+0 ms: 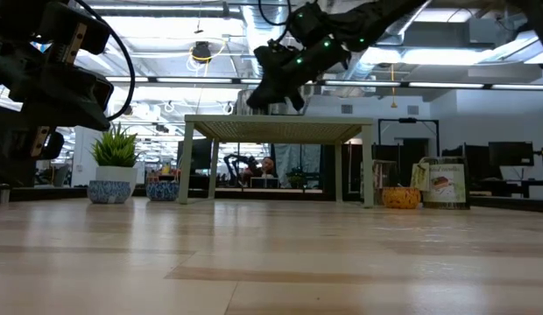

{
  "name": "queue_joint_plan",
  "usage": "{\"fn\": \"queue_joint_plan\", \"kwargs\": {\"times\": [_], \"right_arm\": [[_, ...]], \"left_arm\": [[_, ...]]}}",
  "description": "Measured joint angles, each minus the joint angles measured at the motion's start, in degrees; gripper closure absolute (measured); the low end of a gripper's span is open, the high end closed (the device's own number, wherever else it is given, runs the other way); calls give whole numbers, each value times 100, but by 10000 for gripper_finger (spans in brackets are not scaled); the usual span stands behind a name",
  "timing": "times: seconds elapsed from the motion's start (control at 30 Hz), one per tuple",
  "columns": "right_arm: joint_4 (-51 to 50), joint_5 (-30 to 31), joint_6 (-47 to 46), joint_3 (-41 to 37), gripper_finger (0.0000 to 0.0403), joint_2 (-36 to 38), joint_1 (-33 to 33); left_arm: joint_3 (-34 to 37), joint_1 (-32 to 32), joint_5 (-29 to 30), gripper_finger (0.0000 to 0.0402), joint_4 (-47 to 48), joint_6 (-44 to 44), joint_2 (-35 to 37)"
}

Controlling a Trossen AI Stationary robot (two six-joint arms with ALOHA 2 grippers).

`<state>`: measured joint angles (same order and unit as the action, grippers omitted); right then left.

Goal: Pick & Place candle stick holders
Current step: Put the bottom silver scented candle on the shelf

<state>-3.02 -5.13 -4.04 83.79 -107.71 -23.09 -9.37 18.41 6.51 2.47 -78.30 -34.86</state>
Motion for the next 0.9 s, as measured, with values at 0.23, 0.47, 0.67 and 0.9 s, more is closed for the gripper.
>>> {"fn": "queue_joint_plan", "kwargs": {"times": [0.23, 0.47, 0.67, 0.9], "right_arm": [[-1375, -162, 539, 156, 403, 356, 60], [-1628, 843, 805, 153, 403, 523, -177], [-1228, 785, 802, 157, 403, 338, -261], [-930, 711, 764, 142, 403, 119, -231]], "left_arm": [[0, -2, 11, 400, -1, 0, -1], [0, -2, 194, 400, 1, 109, -1], [0, -2, 205, 400, -2, 111, 0], [0, -2, 205, 400, -4, 111, 0]]}}
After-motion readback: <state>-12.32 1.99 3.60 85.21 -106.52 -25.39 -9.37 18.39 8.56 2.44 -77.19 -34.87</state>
